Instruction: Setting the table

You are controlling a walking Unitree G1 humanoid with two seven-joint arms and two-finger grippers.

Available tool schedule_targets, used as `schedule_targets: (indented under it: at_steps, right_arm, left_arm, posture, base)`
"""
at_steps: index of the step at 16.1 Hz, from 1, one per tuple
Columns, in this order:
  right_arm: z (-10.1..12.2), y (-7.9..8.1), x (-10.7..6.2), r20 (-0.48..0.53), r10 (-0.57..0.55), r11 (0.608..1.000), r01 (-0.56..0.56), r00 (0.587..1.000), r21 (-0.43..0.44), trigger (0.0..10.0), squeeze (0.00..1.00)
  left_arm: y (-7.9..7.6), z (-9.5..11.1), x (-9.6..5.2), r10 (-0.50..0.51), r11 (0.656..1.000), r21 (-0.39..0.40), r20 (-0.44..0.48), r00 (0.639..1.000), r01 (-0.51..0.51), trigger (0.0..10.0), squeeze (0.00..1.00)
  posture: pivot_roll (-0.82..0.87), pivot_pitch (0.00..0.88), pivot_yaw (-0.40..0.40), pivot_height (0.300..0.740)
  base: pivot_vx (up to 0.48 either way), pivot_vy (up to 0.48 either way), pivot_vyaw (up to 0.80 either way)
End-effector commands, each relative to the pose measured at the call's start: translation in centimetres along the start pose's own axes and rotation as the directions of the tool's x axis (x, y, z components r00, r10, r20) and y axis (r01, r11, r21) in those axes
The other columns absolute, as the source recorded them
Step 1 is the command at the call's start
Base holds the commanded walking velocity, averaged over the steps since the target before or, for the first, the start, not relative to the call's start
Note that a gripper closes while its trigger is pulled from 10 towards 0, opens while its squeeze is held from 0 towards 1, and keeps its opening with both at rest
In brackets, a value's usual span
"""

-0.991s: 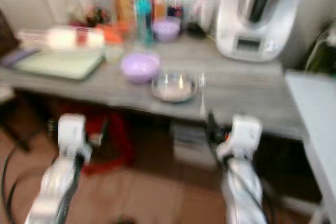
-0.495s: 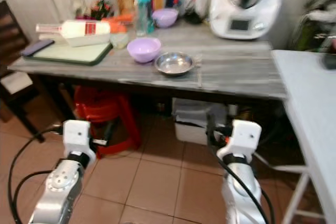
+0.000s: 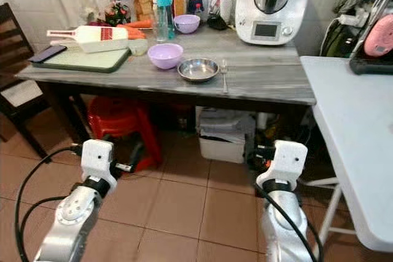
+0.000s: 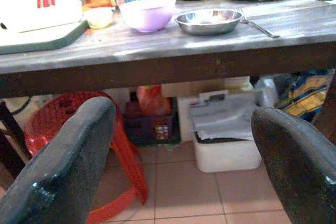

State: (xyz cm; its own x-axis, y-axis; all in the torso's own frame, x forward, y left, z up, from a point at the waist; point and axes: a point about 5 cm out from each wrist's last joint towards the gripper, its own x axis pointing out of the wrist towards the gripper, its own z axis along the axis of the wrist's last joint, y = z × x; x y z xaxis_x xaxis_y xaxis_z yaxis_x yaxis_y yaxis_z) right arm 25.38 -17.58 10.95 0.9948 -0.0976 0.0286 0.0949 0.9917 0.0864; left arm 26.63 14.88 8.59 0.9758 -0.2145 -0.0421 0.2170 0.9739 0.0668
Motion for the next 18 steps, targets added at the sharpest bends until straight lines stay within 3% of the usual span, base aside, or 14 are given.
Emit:
schedule_targets:
  at_steps: [1, 7, 18]
  right_arm:
    - [0.3, 0.3, 0.2, 0.015, 0.011, 1.000, -0.011, 1.000, -0.001, 10.0, 0.00]
    - [1.4, 0.4, 0.3, 0.063, 0.001, 1.000, -0.001, 0.998, -0.004, 10.0, 0.00]
    - [0.9, 0.1, 0.2, 0.036, 0.001, 1.000, -0.001, 0.999, 0.003, 10.0, 0.00]
  left_arm:
    - [0.2, 0.6, 0.3, -0.004, 1.000, 0.007, 0.020, 1.000, 0.004, 10.0, 0.00]
    - [0.0, 0.8, 0.2, -0.031, 0.999, -0.012, 0.027, 0.999, 0.031, 10.0, 0.00]
    - [-0.5, 0.6, 0.2, -0.042, 0.999, -0.027, 0.019, 0.999, 0.042, 10.0, 0.00]
  posture:
    - [0.02, 0.000, 0.022, 0.740]
    - [0.02, 0.000, 0.022, 0.740]
    - [0.02, 0.000, 0.018, 0.740]
  base:
    - [0.000, -0.292, 0.00]
    - [0.000, -0.317, 0.00]
    - [0.000, -0.362, 0.00]
